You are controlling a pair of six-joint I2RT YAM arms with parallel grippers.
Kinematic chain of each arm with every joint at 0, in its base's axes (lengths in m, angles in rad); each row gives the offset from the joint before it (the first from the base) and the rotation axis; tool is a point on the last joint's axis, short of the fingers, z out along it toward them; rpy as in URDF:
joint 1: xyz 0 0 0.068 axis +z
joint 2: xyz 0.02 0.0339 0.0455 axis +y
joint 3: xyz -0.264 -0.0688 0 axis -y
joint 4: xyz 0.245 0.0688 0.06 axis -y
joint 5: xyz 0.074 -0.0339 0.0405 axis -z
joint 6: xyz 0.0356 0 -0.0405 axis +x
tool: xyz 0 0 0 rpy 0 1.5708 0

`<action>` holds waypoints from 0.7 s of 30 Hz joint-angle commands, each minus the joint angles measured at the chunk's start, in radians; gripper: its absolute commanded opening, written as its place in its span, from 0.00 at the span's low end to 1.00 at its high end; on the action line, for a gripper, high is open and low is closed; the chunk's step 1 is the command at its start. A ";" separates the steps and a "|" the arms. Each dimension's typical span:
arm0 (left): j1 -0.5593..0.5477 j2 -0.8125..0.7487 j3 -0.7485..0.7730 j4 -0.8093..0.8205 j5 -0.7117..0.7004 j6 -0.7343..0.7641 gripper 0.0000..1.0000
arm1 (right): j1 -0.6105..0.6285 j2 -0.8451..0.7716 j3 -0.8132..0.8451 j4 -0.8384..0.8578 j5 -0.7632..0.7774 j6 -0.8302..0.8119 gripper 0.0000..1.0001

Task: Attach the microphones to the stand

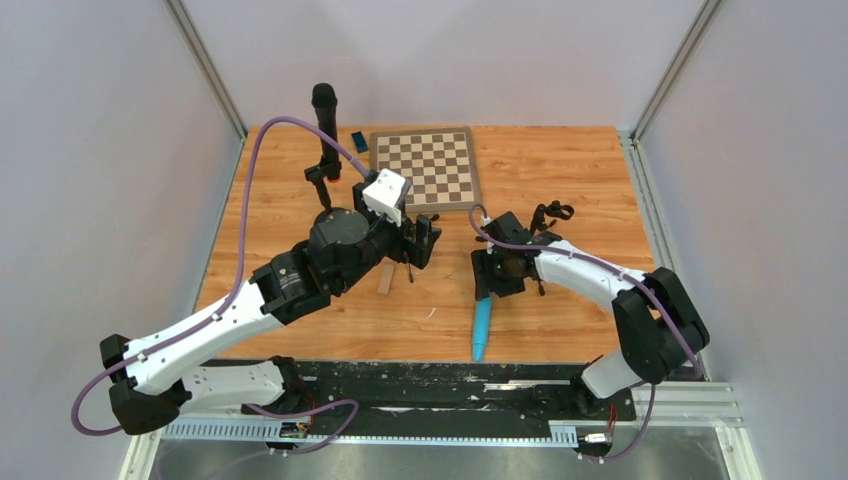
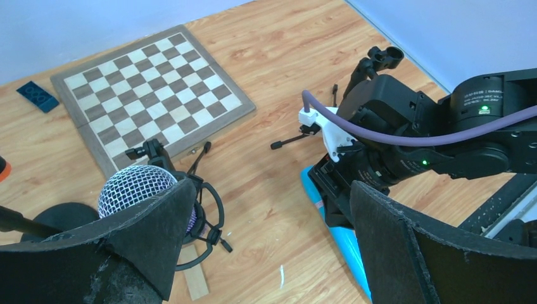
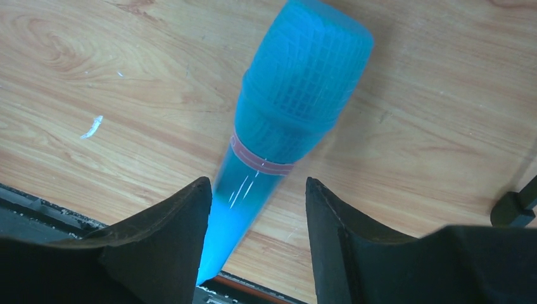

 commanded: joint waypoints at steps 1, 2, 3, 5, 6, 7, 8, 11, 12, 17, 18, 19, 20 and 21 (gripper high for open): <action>-0.007 -0.004 0.003 0.037 0.000 0.013 1.00 | 0.012 0.046 0.021 0.048 0.020 0.004 0.54; -0.007 -0.007 0.000 0.035 -0.003 0.013 1.00 | 0.015 0.062 0.025 0.050 0.022 0.001 0.53; -0.008 -0.010 -0.002 0.034 -0.011 0.014 1.00 | 0.021 0.078 0.030 0.055 0.024 -0.001 0.50; -0.007 -0.019 -0.010 0.037 -0.021 0.020 1.00 | 0.034 0.105 0.042 0.059 0.032 -0.007 0.46; -0.008 -0.027 -0.017 0.038 -0.024 0.023 1.00 | 0.045 0.117 0.052 0.061 0.045 -0.009 0.45; -0.007 -0.035 -0.024 0.042 -0.026 0.025 1.00 | 0.054 0.129 0.061 0.061 0.058 -0.016 0.43; -0.007 -0.038 -0.028 0.045 -0.027 0.029 1.00 | 0.062 0.138 0.068 0.061 0.072 -0.023 0.41; -0.008 -0.055 -0.043 0.053 -0.030 0.034 1.00 | 0.071 0.149 0.087 0.056 0.105 -0.047 0.32; -0.008 -0.058 -0.045 0.056 -0.031 0.035 1.00 | 0.072 0.148 0.092 0.056 0.108 -0.055 0.27; -0.008 -0.069 -0.059 0.068 -0.037 0.042 1.00 | 0.078 0.144 0.097 0.051 0.156 -0.081 0.25; -0.008 -0.068 -0.059 0.069 -0.037 0.042 1.00 | 0.078 0.147 0.096 0.049 0.159 -0.082 0.26; -0.007 -0.067 -0.060 0.069 -0.036 0.044 1.00 | 0.078 0.151 0.096 0.048 0.161 -0.082 0.29; -0.007 -0.067 -0.060 0.068 -0.037 0.045 1.00 | 0.078 0.153 0.097 0.043 0.164 -0.080 0.32; -0.007 -0.068 -0.060 0.068 -0.037 0.046 1.00 | 0.079 0.155 0.098 0.038 0.171 -0.072 0.37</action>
